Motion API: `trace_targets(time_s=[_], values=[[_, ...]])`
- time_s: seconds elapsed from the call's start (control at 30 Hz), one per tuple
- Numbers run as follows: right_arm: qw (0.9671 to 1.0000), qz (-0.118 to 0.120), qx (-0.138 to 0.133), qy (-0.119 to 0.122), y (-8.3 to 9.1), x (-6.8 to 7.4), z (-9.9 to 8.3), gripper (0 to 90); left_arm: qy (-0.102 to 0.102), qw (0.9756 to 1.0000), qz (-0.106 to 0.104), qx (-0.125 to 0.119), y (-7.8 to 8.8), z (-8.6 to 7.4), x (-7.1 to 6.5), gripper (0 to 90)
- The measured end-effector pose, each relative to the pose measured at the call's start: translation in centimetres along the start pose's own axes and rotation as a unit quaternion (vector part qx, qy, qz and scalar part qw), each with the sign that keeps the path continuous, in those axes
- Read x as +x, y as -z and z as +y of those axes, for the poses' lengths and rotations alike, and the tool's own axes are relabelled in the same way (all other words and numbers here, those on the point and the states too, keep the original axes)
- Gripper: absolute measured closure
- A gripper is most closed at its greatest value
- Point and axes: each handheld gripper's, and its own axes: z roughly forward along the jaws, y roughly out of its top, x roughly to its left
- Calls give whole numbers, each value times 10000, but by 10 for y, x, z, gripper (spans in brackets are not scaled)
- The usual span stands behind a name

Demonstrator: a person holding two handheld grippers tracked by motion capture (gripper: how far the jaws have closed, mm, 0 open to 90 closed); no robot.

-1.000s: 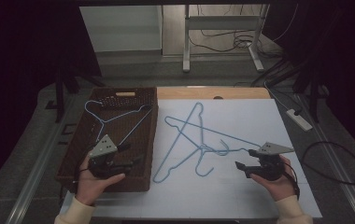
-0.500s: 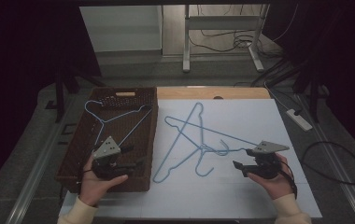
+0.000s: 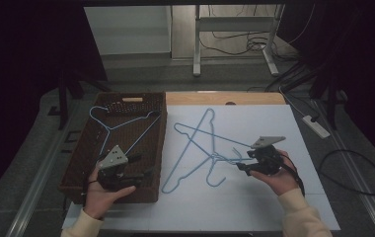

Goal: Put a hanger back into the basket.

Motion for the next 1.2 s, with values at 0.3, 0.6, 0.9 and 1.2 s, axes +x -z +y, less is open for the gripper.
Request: trace_targets(time_s=[0.3,0.6,0.9,1.2], values=[[9984,158,533,105,-40,-13,30,415,-40,10000,-1,16,-1,1,-2,345],[9926,379,1081,393,-73,-14,50,488,-30,10000,11,1,0,1,-1,345],[9829,384,1623,779,-95,-8,64,545,-38,10000,7,-35,2,3,-2,345],[9729,395,1990,1109,-104,0,75,631,-60,10000,9,-48,3,3,-1,345]])
